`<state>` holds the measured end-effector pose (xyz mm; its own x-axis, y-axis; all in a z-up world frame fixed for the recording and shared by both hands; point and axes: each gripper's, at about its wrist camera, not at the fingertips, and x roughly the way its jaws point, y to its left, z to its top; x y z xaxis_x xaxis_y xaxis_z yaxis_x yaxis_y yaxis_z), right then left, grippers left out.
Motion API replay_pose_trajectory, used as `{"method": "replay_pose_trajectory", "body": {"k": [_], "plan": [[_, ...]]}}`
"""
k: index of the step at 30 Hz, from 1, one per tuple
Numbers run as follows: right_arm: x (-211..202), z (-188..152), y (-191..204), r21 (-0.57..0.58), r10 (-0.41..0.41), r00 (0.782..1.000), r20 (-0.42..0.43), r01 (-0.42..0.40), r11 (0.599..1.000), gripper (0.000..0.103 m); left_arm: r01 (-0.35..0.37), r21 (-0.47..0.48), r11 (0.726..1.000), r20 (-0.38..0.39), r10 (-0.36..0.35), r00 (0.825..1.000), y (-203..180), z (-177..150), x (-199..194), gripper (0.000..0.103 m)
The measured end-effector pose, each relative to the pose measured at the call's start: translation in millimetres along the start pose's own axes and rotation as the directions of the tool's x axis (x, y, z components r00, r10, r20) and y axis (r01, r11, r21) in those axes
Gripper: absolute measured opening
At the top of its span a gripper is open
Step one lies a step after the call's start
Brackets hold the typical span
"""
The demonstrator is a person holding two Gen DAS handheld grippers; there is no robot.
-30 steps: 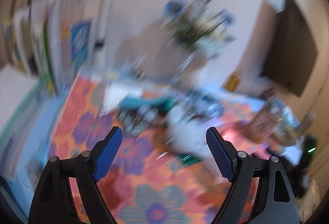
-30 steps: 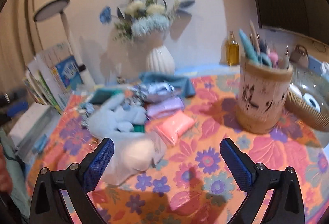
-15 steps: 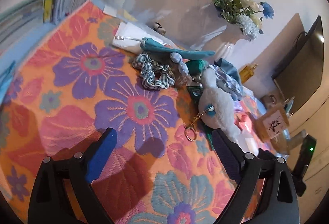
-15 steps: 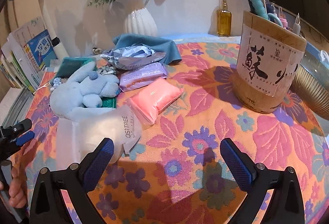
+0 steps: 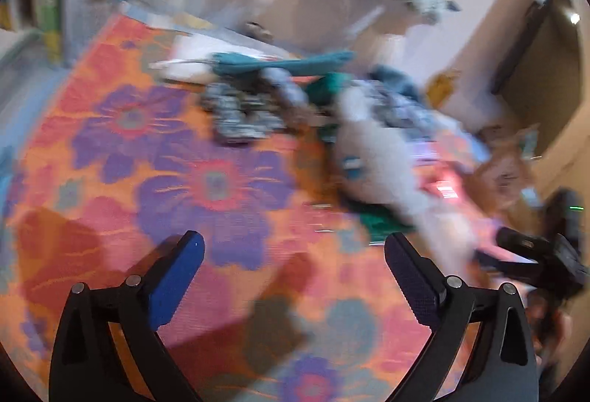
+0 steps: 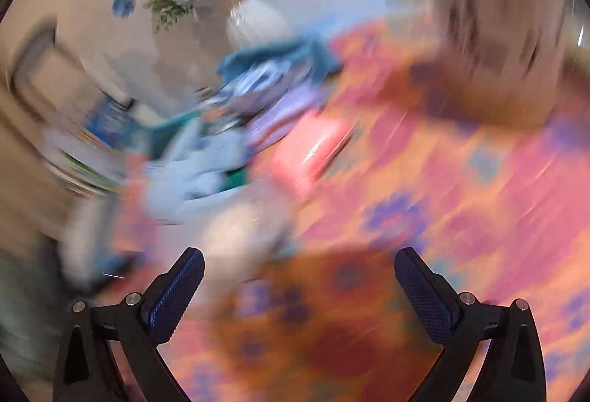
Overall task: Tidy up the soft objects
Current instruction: 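Grasp the light blue plush bunny with the left gripper while the right grasps the pink packet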
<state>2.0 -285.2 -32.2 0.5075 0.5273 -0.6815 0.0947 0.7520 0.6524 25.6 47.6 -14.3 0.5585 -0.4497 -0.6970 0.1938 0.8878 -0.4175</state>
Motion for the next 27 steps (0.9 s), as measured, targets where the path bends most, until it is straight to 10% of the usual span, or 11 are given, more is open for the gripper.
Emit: {"method": "replay_pose_trajectory", "body": {"k": [5,9,17,23,27], "plan": [[6,26,34,-0.138,-0.267,0.96,0.084,0.277,0.951,0.103,0.103,0.0,0.995,0.031,-0.103,0.994,-19,33,1,0.098],[32,40,39,-0.146,-0.313,0.946,0.088,0.323,0.935,0.087,0.076,-0.034,0.997,-0.015,-0.077,0.997,-30,49,45,0.098],[55,39,42,-0.159,-0.354,0.906,0.231,0.394,0.905,0.086,0.113,-0.028,0.993,0.038,-0.112,0.993,-31,43,68,0.097],[67,36,52,-0.165,-0.479,0.832,0.279,0.533,0.83,0.047,0.044,-0.029,0.999,0.036,-0.043,0.998,-34,44,74,0.064],[58,34,46,-0.152,-0.43,0.857,0.284,0.484,0.862,0.017,0.043,0.055,0.998,0.064,-0.046,0.997,-48,38,67,0.052]]}}
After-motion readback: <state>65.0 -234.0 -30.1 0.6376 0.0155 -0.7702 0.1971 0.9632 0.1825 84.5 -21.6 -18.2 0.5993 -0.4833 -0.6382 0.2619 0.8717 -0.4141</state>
